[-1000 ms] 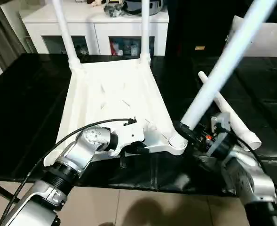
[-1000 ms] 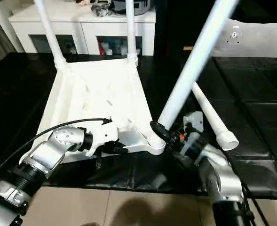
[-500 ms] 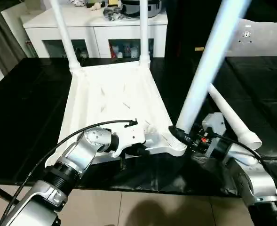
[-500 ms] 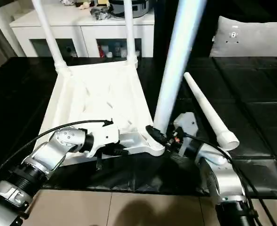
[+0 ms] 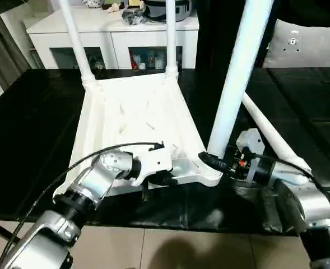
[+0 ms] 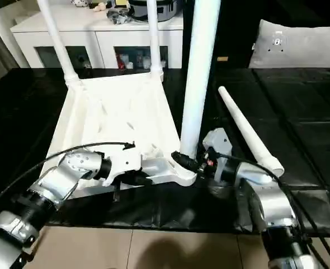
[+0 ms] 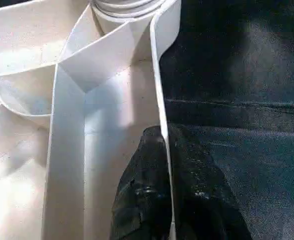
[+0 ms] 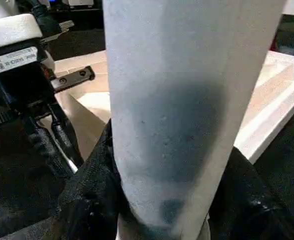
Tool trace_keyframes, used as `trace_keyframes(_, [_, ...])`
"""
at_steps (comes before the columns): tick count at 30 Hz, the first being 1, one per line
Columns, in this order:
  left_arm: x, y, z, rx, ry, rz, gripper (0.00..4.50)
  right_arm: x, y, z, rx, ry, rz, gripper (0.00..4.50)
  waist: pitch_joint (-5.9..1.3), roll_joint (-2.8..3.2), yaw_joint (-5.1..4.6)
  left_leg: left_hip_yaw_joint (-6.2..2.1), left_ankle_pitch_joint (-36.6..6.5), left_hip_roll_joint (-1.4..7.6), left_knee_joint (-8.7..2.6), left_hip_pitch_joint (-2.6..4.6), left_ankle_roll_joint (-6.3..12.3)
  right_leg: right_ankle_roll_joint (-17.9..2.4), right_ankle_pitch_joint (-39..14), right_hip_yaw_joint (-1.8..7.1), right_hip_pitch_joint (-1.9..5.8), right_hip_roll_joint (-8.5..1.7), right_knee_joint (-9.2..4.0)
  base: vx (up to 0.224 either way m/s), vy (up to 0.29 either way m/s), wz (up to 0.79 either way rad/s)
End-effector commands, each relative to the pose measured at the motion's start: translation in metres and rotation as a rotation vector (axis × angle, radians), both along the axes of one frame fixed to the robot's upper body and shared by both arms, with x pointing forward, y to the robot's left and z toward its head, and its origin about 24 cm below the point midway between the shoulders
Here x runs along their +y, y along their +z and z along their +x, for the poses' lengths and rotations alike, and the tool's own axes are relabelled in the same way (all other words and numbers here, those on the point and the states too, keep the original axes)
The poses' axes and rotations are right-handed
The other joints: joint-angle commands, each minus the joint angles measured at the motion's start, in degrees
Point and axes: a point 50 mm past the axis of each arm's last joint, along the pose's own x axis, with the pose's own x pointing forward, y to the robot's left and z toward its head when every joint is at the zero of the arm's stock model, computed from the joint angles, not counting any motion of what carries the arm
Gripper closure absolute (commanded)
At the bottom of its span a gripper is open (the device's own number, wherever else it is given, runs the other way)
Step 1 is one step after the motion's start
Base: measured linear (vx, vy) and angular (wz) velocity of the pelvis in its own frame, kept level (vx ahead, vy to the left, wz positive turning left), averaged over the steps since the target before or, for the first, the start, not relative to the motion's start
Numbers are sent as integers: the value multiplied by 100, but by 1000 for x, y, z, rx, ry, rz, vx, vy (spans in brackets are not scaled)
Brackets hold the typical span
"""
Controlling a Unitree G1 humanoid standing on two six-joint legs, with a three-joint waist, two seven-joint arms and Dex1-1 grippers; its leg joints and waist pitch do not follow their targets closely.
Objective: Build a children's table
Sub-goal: Insert table leg to table base
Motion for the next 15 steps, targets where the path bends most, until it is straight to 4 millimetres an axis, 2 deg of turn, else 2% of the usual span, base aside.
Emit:
trace_keyframes(1, [7, 8, 11, -42, -12, 57, 450, 2, -34, -12, 190, 49, -93, 263, -228, -84, -44, -146, -2001, 263, -457, 17, 294, -484, -3167, 257, 184, -393, -606, 0, 0, 0])
trace_keyframes(5, [8, 9, 13, -44, -6, 63, 450, 5, -34, -13, 196, 69, -93, 263, -220, -85, -50, -158, -2040, 265, -465, 13, 262, -395, -3327, 254, 183, -410, -623, 0, 0, 0])
trace_keyframes(11, [9, 6, 11, -29, -3, 57, 450, 7, -36, -18, 209, 65, -77, 263, -234, -81, -50, -155, -1944, 302, -493, -7, 292, -568, -2953, 294, 192, -417, -573, 0, 0, 0])
trace_keyframes(15, [9, 2, 3, 6, 20, 23, 450, 9, -38, -23, 223, -13, -50, 263, -229, -89, -33, -150, -1820, 309, -511, -14, 278, -566, -2960, 315, 195, -428, -570, 0, 0, 0])
